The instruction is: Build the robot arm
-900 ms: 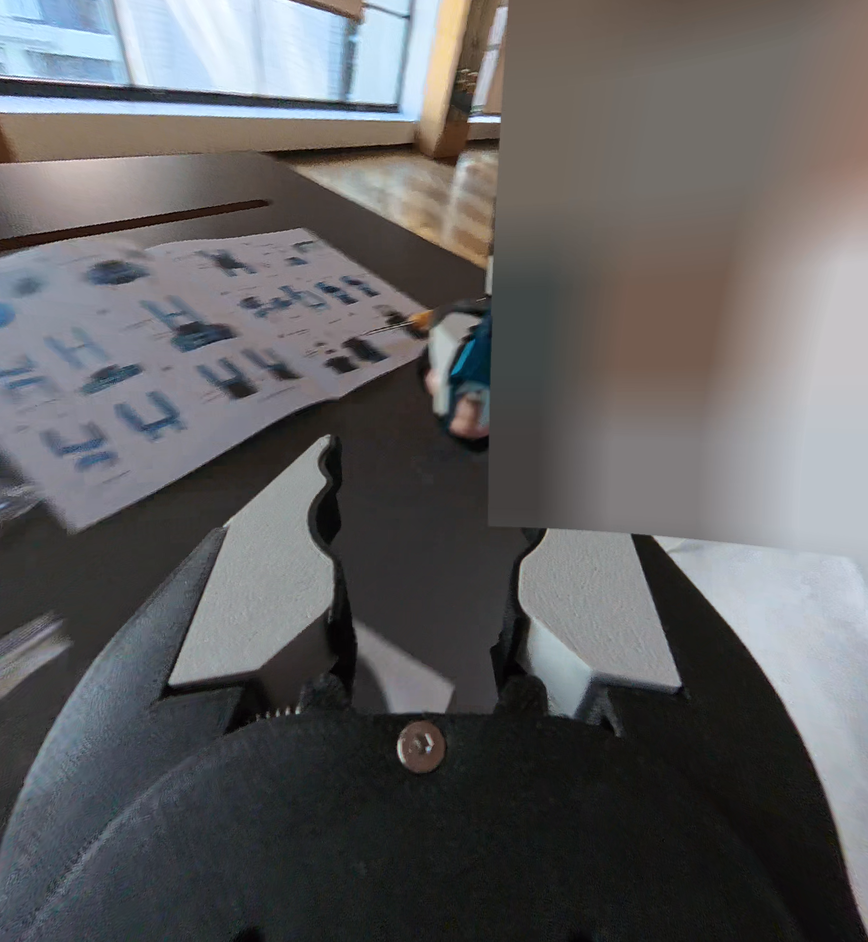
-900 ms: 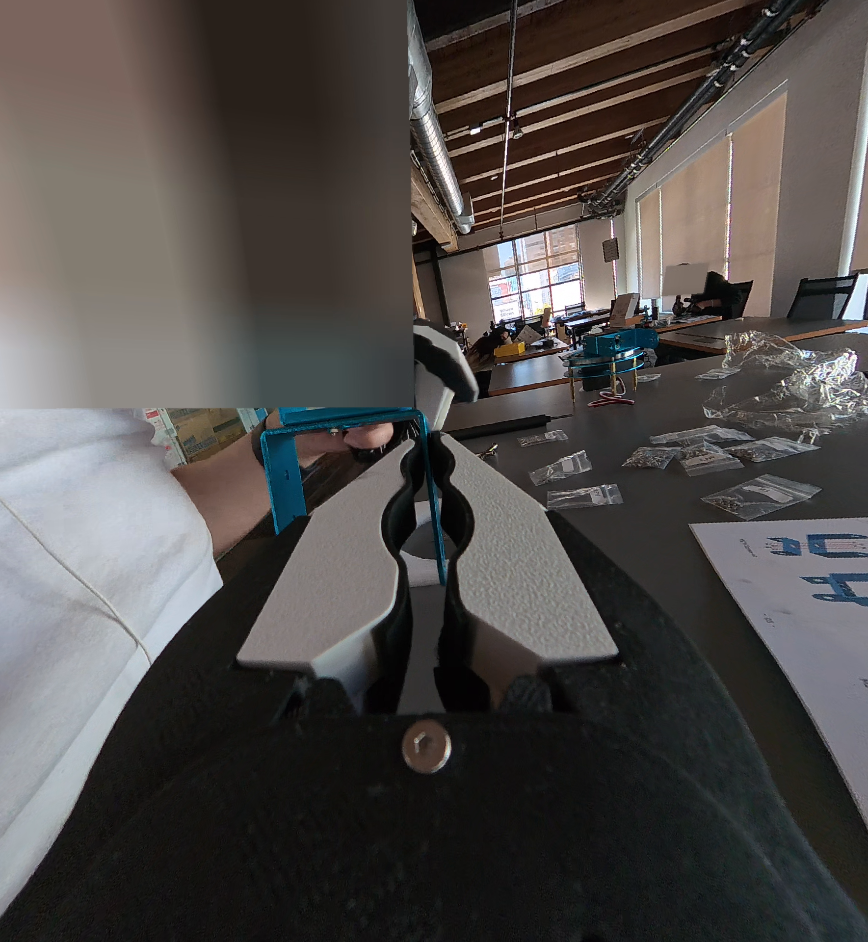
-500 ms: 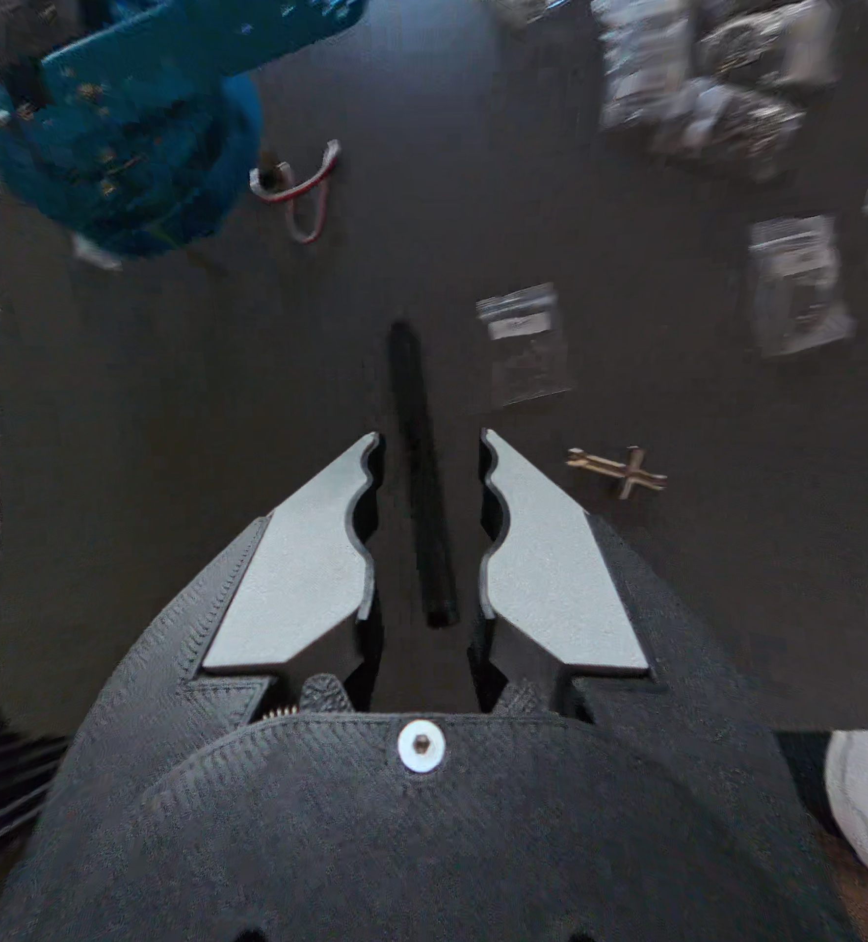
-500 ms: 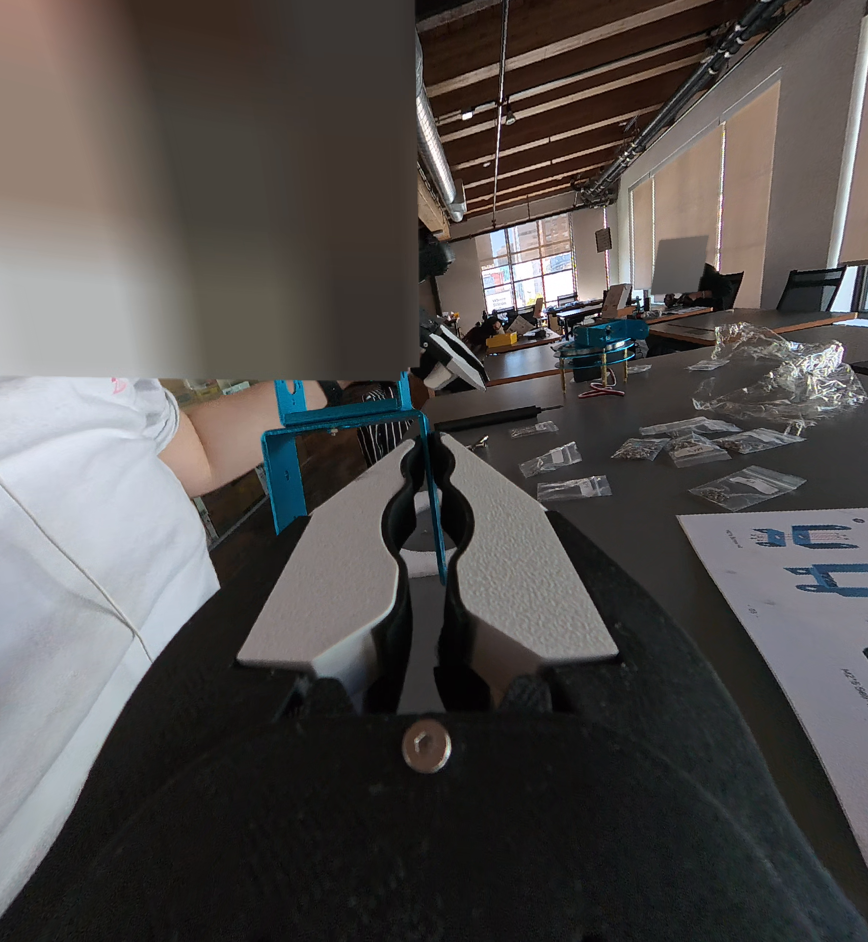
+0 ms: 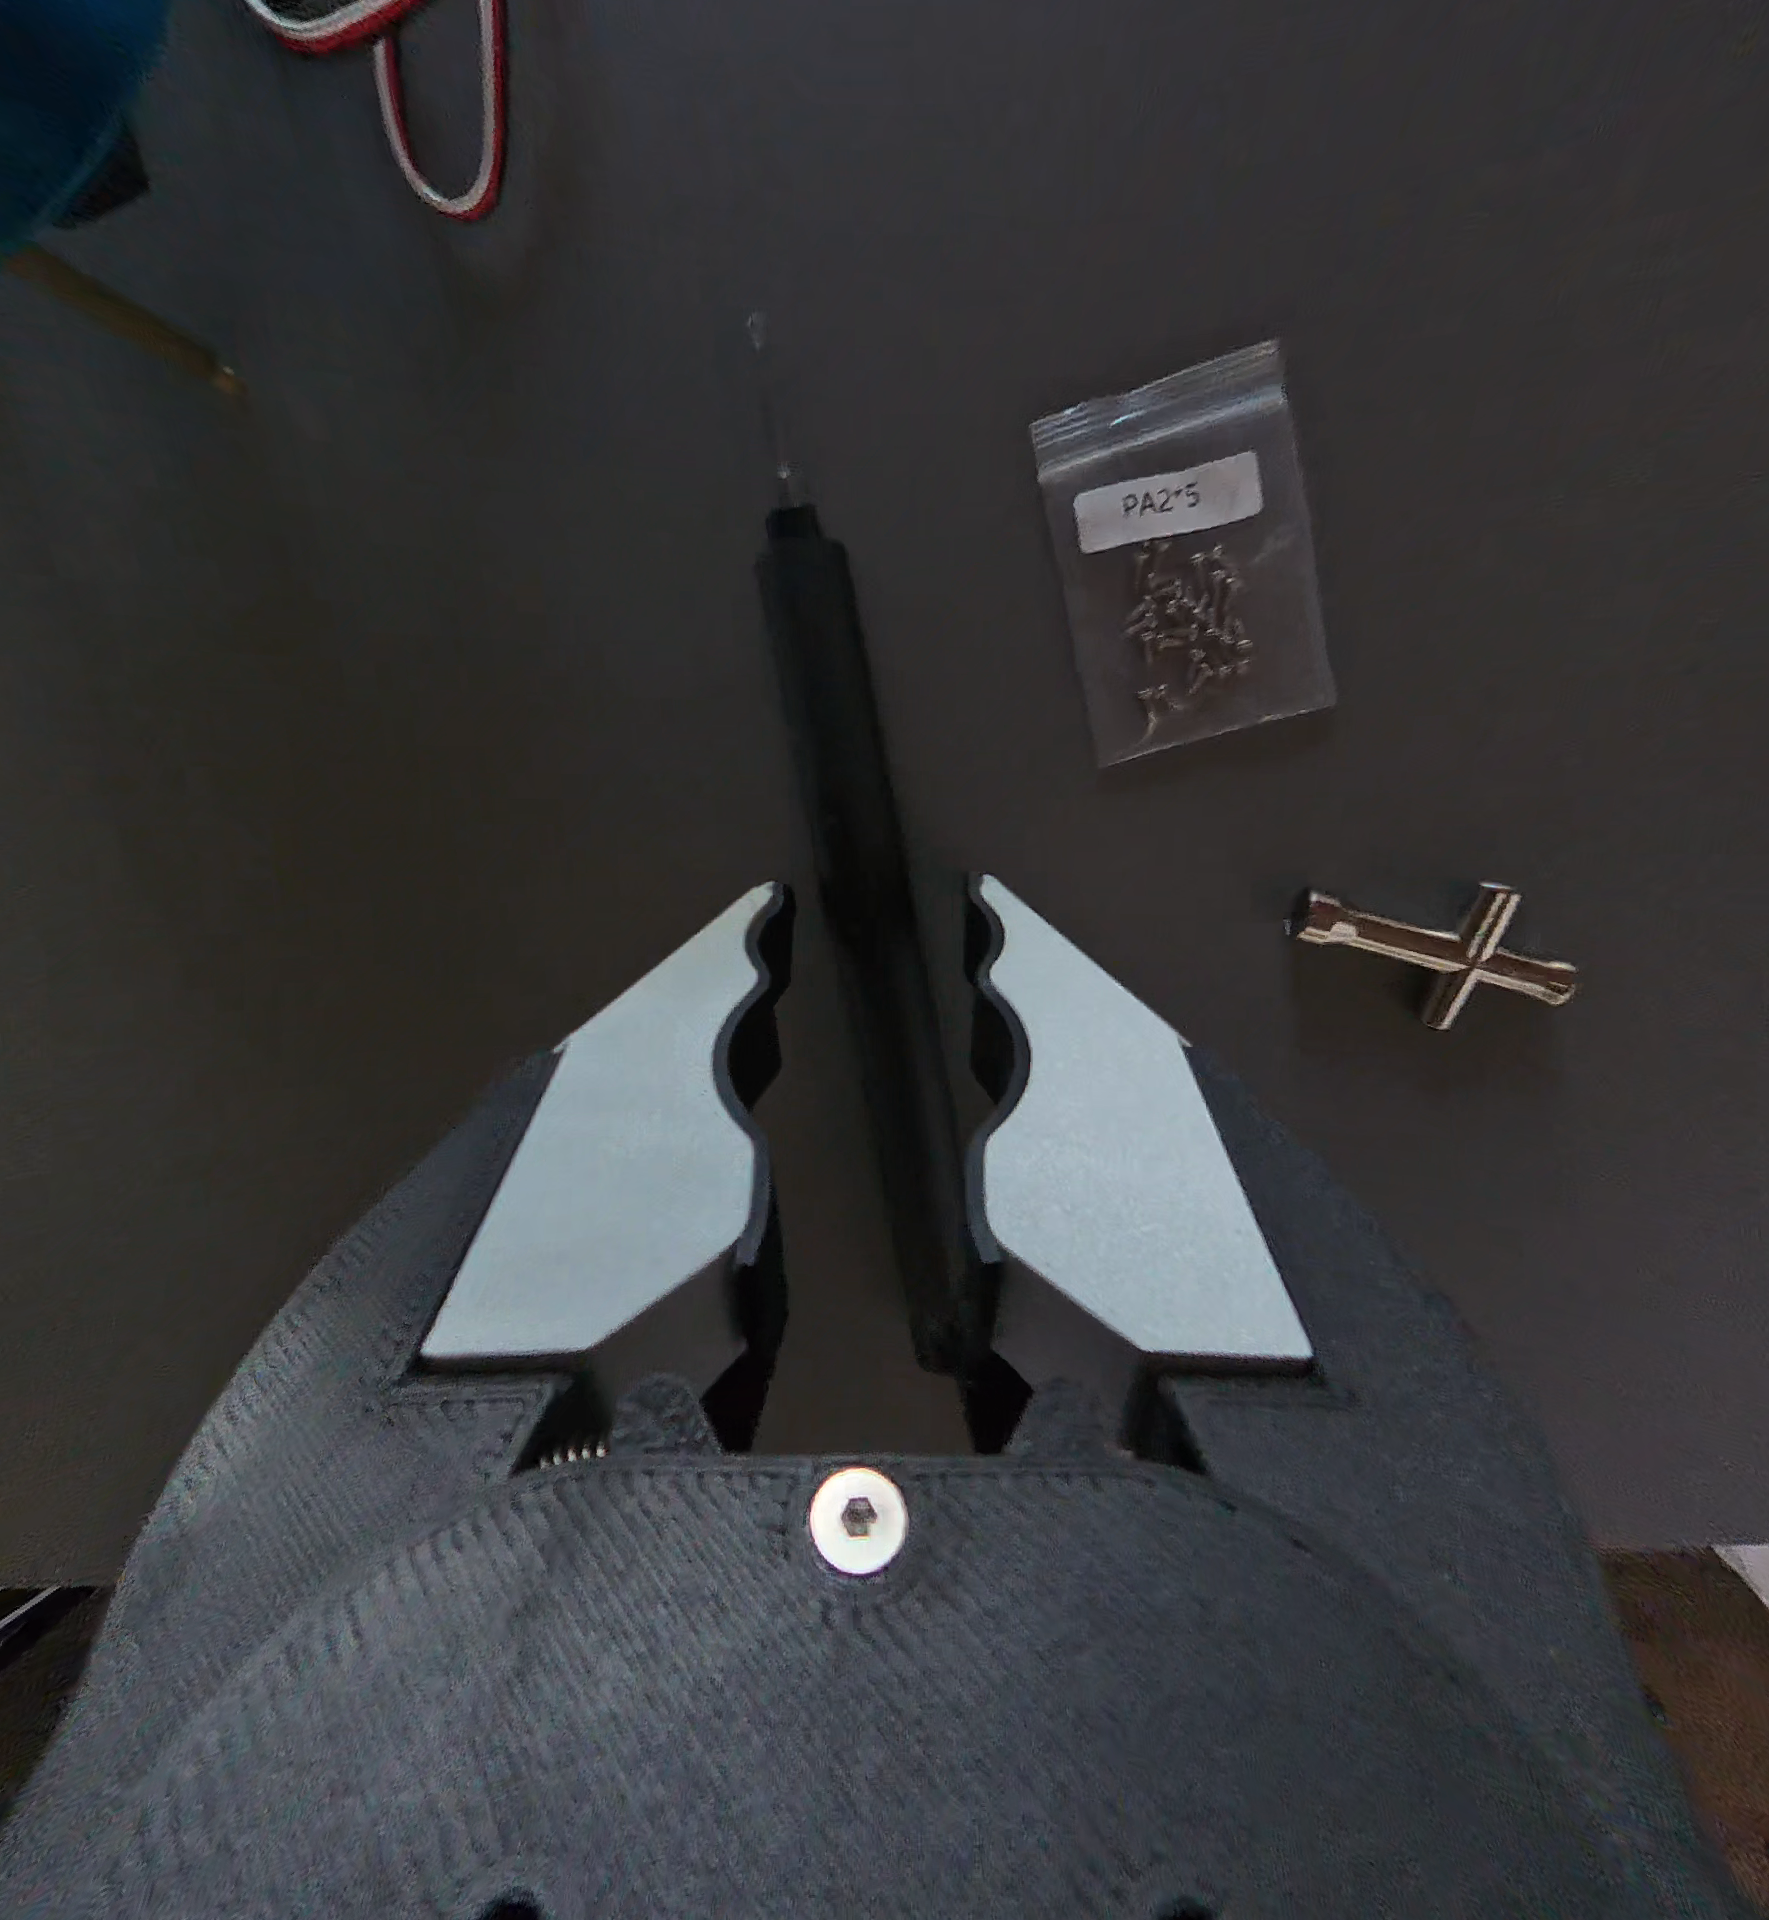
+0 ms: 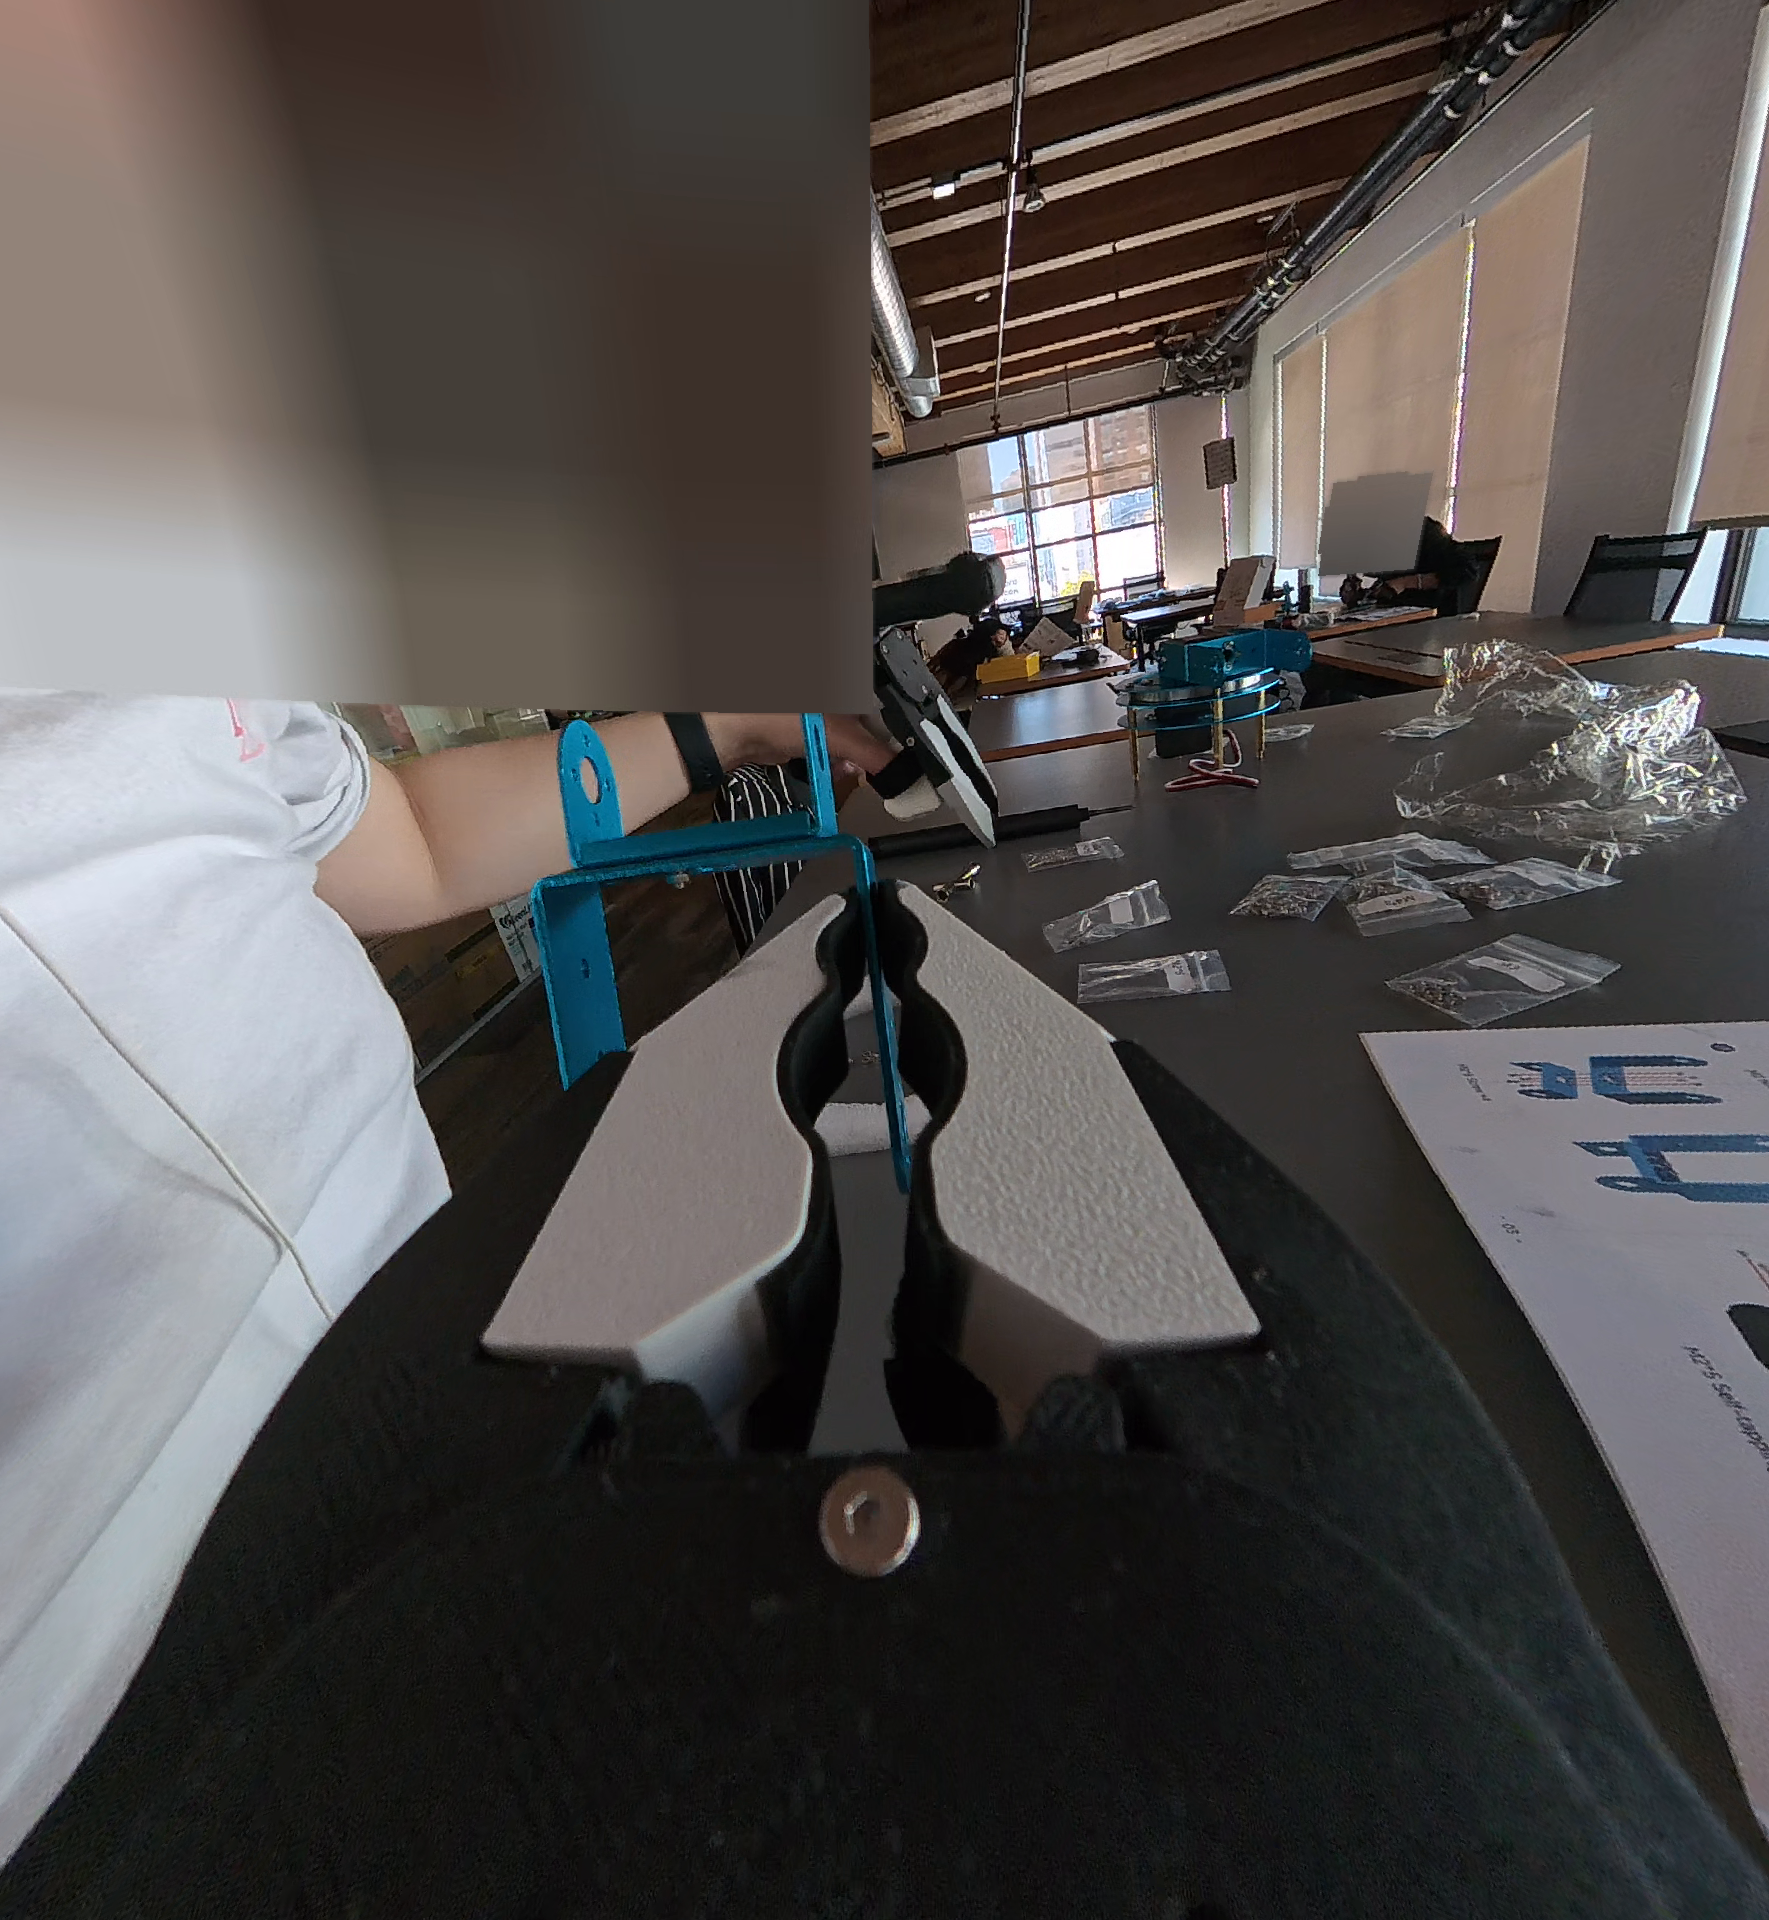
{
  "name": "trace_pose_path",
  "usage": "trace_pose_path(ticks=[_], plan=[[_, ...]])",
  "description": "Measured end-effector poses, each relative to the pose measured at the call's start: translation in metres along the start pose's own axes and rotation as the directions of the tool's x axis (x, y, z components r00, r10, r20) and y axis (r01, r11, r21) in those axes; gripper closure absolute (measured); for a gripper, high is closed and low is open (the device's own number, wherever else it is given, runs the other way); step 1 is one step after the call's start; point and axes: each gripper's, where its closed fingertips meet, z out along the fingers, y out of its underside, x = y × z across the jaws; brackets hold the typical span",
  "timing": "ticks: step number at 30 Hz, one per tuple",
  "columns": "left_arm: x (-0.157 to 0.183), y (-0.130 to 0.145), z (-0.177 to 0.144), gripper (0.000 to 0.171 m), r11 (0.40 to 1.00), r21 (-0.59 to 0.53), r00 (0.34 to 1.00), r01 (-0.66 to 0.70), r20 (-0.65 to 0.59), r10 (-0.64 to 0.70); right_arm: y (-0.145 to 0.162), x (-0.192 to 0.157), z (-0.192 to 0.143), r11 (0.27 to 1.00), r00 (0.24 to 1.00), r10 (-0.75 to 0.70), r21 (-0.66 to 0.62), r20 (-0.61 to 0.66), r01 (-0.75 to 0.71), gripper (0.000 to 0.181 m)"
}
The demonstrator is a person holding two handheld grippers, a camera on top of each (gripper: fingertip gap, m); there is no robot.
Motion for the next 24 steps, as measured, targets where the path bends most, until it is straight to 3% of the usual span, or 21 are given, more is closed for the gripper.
trace_pose_path(ticks=[3,5,10,14,16,19,24], plan=[[0.005,-0.002,0.002,0.155,1.0,0.002,1.0,-0.022,-0.019,0.022,-0.001,0.0,-0.001,1.0,1.0,-0.005,0.0,-0.002,0.005,0.181],[0.004,-0.002,0.001,0.155,0.996,-0.029,0.997,-0.083,-0.01,0.083,-0.002,-0.001,-0.001,1.0,1.0,-0.011,-0.001,-0.001,0.011,0.181],[-0.02,-0.001,-0.01,0.155,0.935,-0.179,0.918,-0.306,0.204,0.339,0.0,-0.003,0.0,1.0,1.0,-0.025,-0.011,-0.002,0.025,0.181],[-0.003,-0.026,-0.038,0.155,0.896,-0.154,0.859,-0.416,0.255,0.443,0.004,0.005,-0.001,0.999,0.999,-0.03,-0.03,-0.044,0.028,0.181],[0.018,-0.041,-0.053,0.155,0.868,-0.134,0.83,-0.479,0.254,0.497,0.004,0.008,-0.002,0.999,0.998,-0.03,-0.03,-0.063,0.028,0.181],[0.078,-0.067,-0.079,0.155,0.792,-0.076,0.767,-0.606,0.206,0.607,0.005,0.014,-0.005,0.998,0.994,-0.041,-0.042,-0.099,0.037,0.181],[0.203,-0.096,-0.13,0.156,0.584,0.099,0.592,-0.806,0.098,0.8,0.006,0.021,-0.009,0.998,0.989,-0.054,-0.052,-0.136,0.047,0.181]])
